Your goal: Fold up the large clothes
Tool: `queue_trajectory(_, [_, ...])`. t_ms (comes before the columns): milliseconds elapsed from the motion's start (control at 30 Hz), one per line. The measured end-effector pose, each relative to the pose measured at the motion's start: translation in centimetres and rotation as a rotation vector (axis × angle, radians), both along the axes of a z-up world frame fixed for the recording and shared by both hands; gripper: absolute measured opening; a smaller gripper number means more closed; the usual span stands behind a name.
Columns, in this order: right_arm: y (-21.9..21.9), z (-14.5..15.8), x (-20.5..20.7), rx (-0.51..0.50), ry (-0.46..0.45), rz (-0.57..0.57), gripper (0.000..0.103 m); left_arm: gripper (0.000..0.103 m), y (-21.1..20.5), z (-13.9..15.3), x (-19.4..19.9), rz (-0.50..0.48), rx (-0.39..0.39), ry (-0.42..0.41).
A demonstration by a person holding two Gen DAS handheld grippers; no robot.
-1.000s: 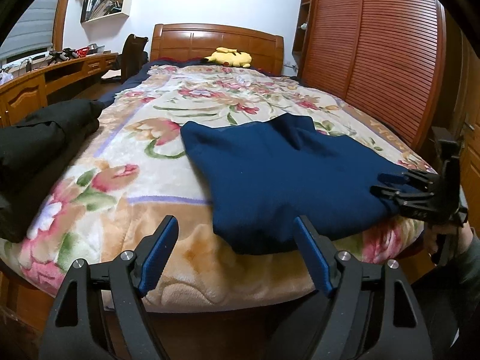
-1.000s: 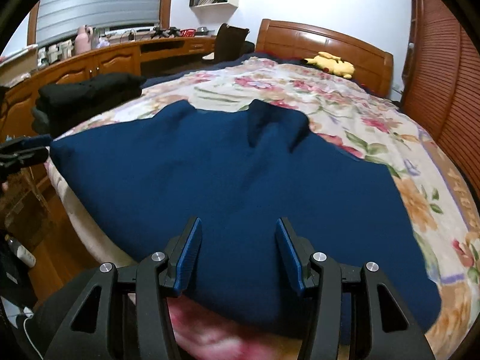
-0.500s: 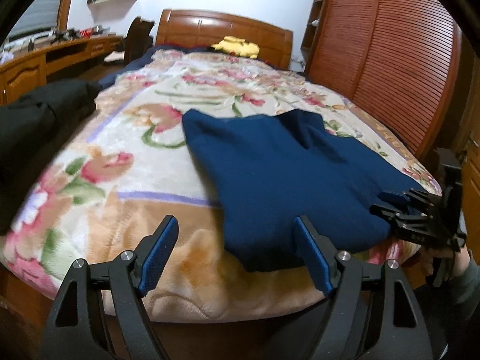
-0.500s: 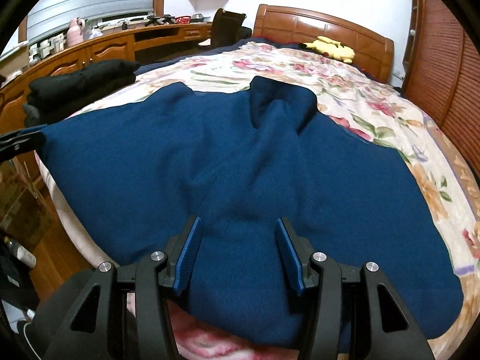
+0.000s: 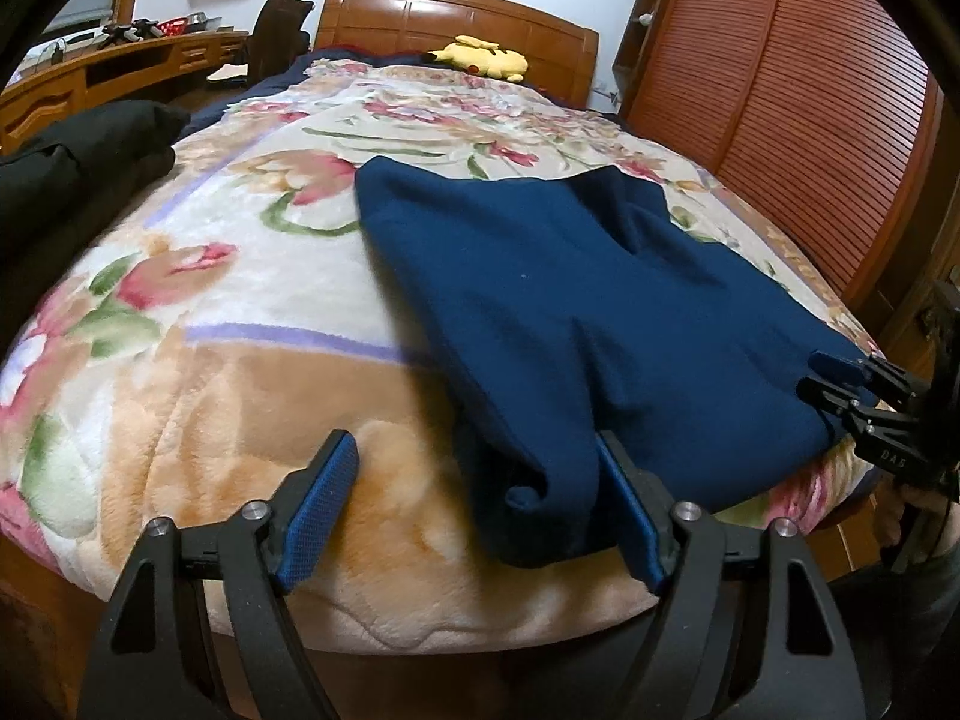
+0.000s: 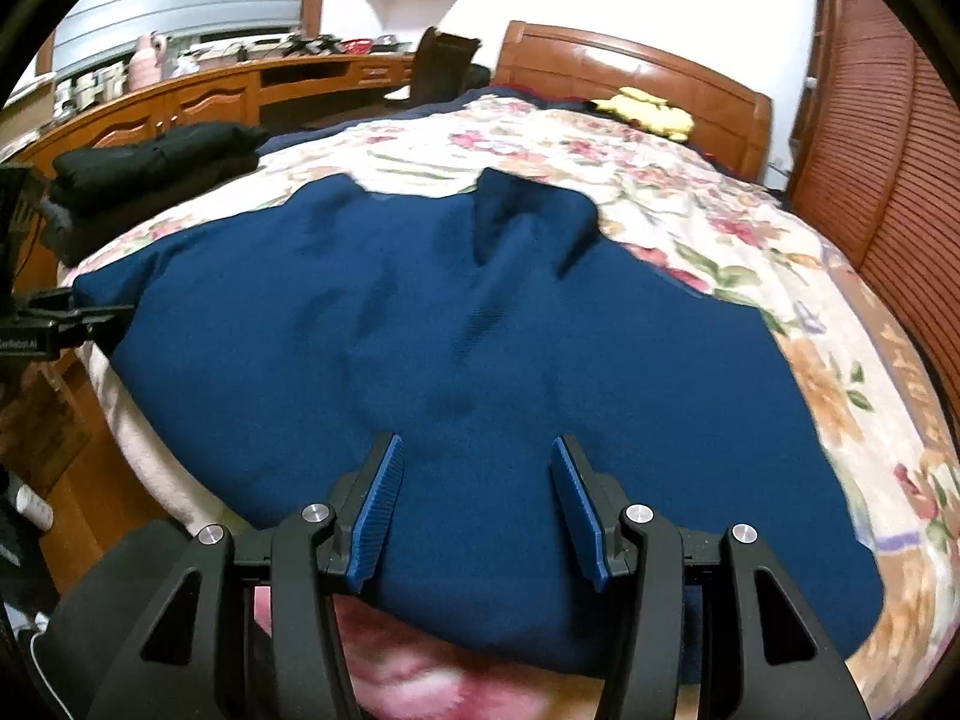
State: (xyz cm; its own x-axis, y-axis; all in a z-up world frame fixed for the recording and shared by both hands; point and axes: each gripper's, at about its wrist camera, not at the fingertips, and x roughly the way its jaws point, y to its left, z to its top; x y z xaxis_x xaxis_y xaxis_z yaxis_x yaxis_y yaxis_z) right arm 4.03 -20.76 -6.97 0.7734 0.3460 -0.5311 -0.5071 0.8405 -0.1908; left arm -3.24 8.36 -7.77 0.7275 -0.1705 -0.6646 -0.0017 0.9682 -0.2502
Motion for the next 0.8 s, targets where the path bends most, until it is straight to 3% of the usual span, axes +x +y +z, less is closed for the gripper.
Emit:
queue_trajectory(67, [-0.4, -0.1, 0.0, 0.007, 0.012, -0.001, 0.053, 0.042, -0.2, 0.1, 0.2, -0.047, -0.053, 0.008])
queue_trajectory(167, [-0.2, -0.7, 0.0, -0.006, 0.042, 0.012, 0.053, 0.024, -0.8, 0.8, 0.5, -0.074, -0.064, 0.012])
queue_trajectory(400, [-0.2, -0.4, 0.2, 0.011, 0.073, 0.030, 0.053, 0.019, -2.7, 6.6, 0.6, -0.100, -0.045, -0.109])
queue_trajectory(533, [-1.0, 0.2, -0.2, 0.032, 0.074, 0.036, 0.053, 0.018, -6.2, 10.5, 1.7, -0.158, 0.009, -0.174])
queue_trajectory(800, [-8.2, 2.6, -1.3, 0.145, 0.014, -0.094, 0.053, 0.017, -15.1, 14.5, 4.5, -0.318, 0.098, -0.224])
